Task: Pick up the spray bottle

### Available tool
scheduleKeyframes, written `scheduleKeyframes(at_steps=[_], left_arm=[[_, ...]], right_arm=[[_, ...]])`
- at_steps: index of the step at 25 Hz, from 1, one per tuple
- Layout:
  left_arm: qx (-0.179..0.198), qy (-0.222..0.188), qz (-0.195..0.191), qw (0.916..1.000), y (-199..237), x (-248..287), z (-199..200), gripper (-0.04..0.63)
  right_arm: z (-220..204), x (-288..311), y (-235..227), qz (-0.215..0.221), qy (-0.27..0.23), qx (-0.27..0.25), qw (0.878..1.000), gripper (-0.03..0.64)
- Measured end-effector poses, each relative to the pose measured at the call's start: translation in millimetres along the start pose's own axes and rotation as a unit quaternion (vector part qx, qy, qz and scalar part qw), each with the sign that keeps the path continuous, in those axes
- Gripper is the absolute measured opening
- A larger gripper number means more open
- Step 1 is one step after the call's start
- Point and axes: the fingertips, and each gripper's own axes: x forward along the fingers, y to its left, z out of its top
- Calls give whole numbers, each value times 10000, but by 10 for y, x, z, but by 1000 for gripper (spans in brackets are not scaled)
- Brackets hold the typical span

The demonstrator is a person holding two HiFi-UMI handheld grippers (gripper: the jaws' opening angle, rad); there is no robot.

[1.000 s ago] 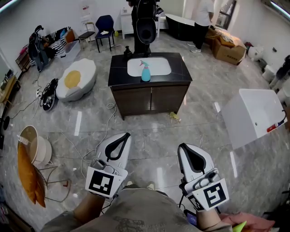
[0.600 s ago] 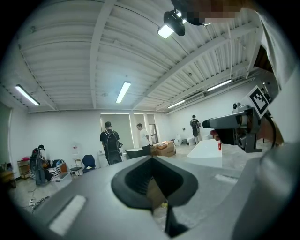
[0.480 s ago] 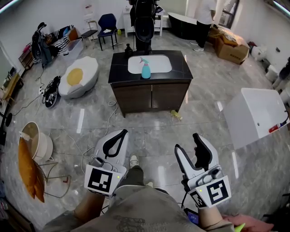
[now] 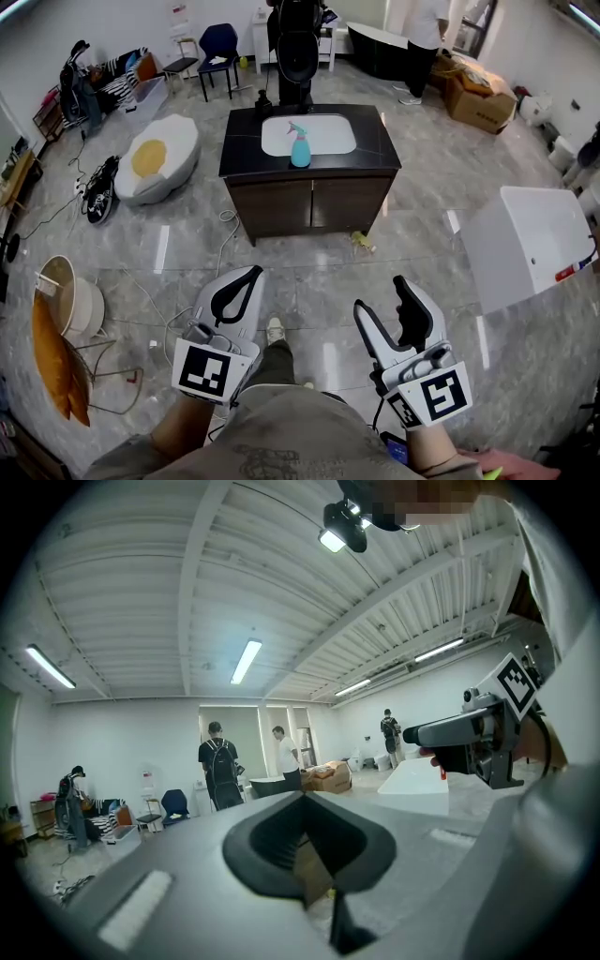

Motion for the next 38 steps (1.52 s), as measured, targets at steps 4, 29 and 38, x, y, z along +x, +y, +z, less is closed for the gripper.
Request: scheduleKeyframes(at_steps=[4,29,38], left_arm=[[-41,5,13,10000,269,266,-59,0],[-75,-341,-158,9993,2334,1746,-179,0],[-92,-218,-111,9997,2603,2337,-341,0]], right_arm=[[-33,352,-129,-3,72,-20,10000,290],[58,2940,-572,-156,131,-57,9998,282],[-75,3523,-1033,-25,200,-66,9998,287]])
